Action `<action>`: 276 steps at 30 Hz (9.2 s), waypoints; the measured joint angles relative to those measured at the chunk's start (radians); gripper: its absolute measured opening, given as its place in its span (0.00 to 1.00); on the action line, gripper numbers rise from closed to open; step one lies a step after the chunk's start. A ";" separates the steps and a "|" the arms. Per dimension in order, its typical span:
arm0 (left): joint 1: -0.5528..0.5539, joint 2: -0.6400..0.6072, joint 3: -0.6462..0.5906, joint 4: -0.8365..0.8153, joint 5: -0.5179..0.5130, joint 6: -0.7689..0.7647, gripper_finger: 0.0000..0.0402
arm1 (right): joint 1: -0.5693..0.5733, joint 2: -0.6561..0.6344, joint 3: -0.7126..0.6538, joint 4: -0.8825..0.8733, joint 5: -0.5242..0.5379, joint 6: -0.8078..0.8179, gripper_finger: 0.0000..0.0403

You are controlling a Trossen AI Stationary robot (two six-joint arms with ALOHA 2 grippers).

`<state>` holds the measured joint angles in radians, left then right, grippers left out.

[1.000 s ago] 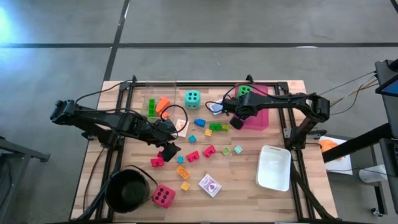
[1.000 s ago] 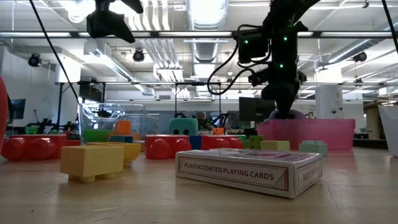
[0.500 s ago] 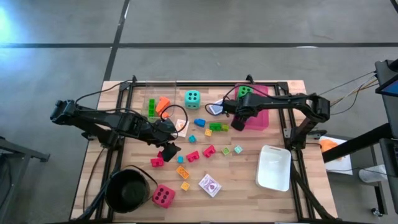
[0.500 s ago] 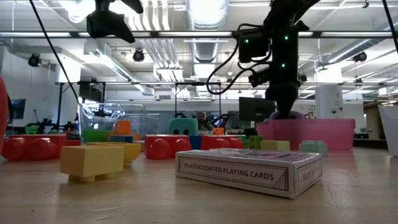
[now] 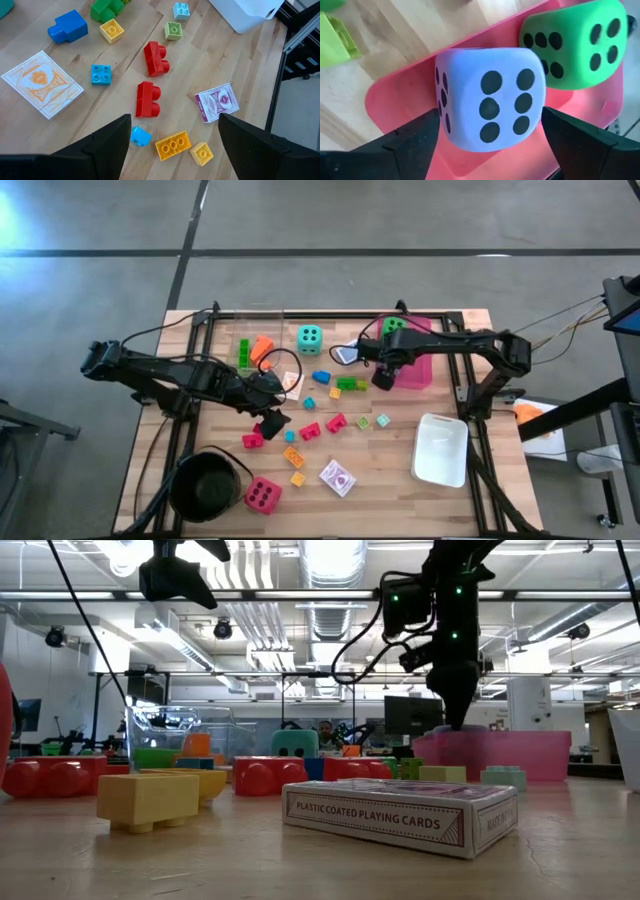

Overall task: Pick & Place Toys
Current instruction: Put the purple deck of cards into the white bin

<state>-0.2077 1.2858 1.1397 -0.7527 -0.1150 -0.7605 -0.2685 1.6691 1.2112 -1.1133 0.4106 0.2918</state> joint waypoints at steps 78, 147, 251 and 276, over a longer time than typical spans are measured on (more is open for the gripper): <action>-0.299 -0.172 -0.001 0.011 -0.050 0.256 0.76 | 0.846 0.439 0.359 0.481 -0.070 0.797 0.86; -0.309 -0.171 -0.001 -0.008 -0.015 0.263 0.75 | 0.844 0.664 0.637 0.117 -0.016 0.883 0.56; -0.308 -0.171 -0.002 -0.008 -0.004 0.210 0.75 | 0.796 0.596 0.511 0.202 -0.157 0.780 0.71; -0.308 -0.172 -0.002 -0.008 -0.004 0.203 0.75 | 0.796 0.494 0.473 0.125 -0.150 0.822 0.70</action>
<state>-0.5160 1.1141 1.1381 -0.7607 -0.1192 -0.5571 0.5274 2.1633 1.6838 -0.9884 0.2609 1.1134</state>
